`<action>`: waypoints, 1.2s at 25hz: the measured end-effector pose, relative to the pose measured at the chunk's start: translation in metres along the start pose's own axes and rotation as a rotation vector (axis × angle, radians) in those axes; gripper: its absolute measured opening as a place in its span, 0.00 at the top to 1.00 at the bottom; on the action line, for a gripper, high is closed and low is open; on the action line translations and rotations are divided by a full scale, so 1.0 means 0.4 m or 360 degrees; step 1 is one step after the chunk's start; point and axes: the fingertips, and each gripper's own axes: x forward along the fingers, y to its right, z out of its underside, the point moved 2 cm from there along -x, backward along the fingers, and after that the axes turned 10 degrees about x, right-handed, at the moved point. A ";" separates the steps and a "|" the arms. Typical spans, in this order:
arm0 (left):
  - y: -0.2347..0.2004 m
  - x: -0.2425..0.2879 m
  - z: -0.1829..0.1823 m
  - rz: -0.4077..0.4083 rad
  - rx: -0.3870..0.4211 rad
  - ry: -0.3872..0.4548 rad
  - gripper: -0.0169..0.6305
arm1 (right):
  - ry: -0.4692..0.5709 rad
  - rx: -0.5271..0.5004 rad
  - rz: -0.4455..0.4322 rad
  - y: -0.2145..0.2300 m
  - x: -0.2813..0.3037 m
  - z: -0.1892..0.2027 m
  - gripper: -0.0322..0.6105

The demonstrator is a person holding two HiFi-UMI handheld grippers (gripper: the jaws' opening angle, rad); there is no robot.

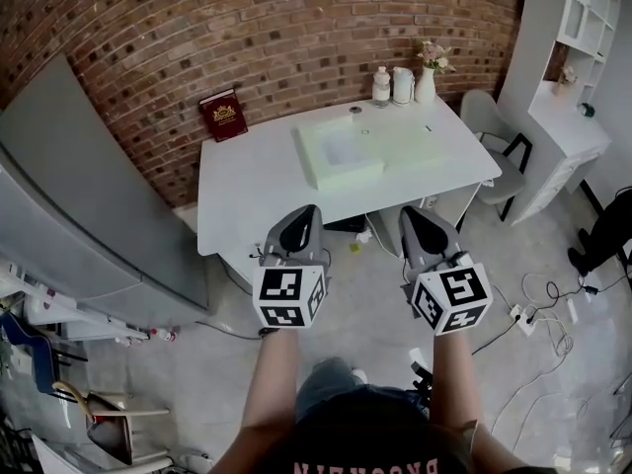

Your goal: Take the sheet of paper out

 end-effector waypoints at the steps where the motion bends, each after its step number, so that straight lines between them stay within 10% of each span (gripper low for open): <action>1: -0.008 0.018 0.000 -0.0005 -0.0003 0.0001 0.98 | -0.0002 -0.0004 -0.0004 0.008 0.015 -0.001 0.95; 30: -0.307 0.746 0.148 0.0004 -0.0089 -0.0119 0.98 | -0.0203 0.0036 -0.0027 0.409 0.716 0.062 0.95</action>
